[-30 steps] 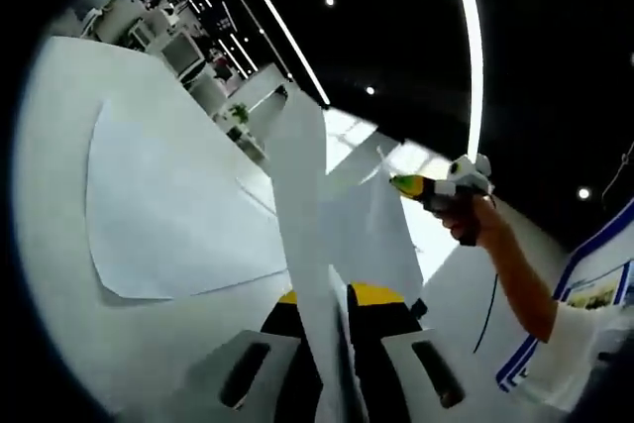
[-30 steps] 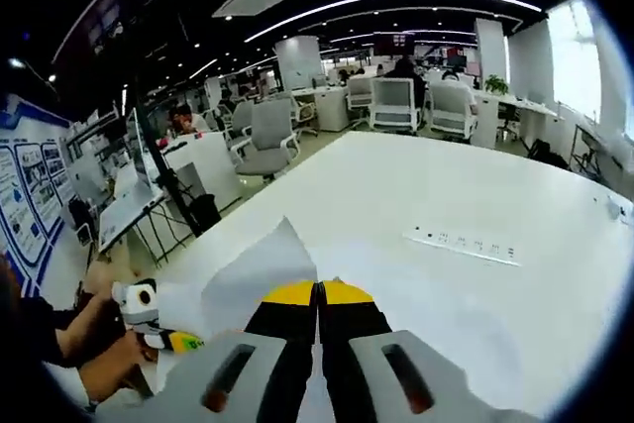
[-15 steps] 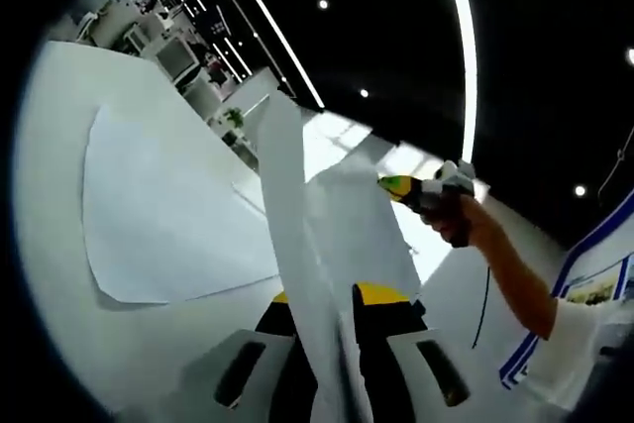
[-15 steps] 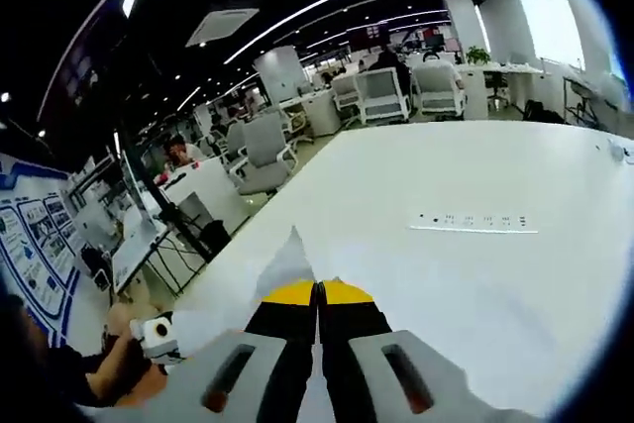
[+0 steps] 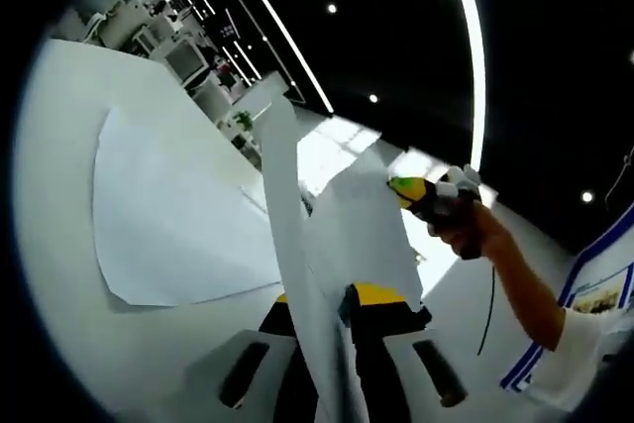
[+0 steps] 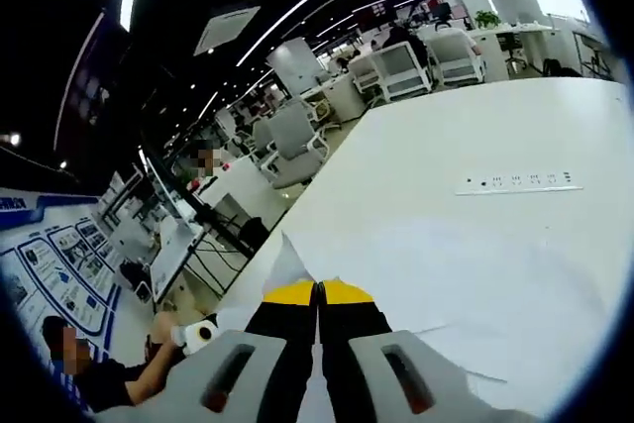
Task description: Organize the stack of printing papers by aligning and flattening the scattered papers on the table
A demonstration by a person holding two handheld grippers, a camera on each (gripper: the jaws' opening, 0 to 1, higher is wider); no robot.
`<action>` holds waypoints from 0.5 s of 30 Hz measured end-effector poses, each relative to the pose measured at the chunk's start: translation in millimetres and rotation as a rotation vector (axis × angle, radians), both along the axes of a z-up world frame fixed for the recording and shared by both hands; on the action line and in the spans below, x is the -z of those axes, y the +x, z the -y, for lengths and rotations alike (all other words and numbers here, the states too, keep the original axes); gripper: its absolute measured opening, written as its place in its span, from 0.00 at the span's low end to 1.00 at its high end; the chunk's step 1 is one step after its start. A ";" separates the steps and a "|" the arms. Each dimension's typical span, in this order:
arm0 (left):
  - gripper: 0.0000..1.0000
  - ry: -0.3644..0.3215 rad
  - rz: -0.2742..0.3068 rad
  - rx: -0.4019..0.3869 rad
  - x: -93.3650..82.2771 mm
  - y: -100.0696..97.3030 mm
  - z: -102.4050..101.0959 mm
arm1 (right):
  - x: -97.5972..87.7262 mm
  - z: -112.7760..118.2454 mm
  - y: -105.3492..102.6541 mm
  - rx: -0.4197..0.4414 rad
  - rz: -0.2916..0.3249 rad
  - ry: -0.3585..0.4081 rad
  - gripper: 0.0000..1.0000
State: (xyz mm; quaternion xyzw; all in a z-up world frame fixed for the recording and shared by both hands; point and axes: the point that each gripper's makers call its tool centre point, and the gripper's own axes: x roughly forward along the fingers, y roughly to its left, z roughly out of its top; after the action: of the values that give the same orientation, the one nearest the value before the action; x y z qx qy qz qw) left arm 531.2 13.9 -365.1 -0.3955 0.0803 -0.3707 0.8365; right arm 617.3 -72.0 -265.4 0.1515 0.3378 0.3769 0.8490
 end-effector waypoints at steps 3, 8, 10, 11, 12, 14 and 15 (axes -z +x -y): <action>0.06 0.003 0.001 -0.007 -0.4 -0.7 -1.4 | 7.0 -2.0 -4.1 -0.057 0.092 -0.100 0.00; 0.06 0.019 0.027 0.000 -2.2 -1.4 -0.2 | 13.0 3.0 -11.9 -0.171 0.159 -0.180 0.26; 0.06 0.017 0.030 0.000 -3.1 -1.4 -1.0 | 12.8 10.1 -12.7 -0.192 0.172 -0.197 0.27; 0.06 0.013 0.032 0.005 -3.9 -1.9 -0.9 | 13.3 11.5 -12.5 -0.194 0.176 -0.201 0.29; 0.06 0.012 0.035 0.007 -4.5 -2.4 -1.0 | 14.0 15.8 -12.0 -0.201 0.183 -0.219 0.30; 0.06 0.014 0.042 0.008 -5.4 -3.3 -1.0 | 14.5 25.6 -8.0 -0.212 0.216 -0.254 0.30; 0.06 0.009 0.044 0.014 -6.3 -3.5 -0.9 | 14.4 31.6 -7.2 -0.231 0.234 -0.268 0.30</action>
State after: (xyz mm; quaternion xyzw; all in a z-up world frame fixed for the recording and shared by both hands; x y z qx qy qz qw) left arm 527.8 14.7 -358.8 -0.3830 0.0661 -0.3847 0.8372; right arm 610.1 -103.6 -279.8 -0.0474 0.2992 0.4386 0.8461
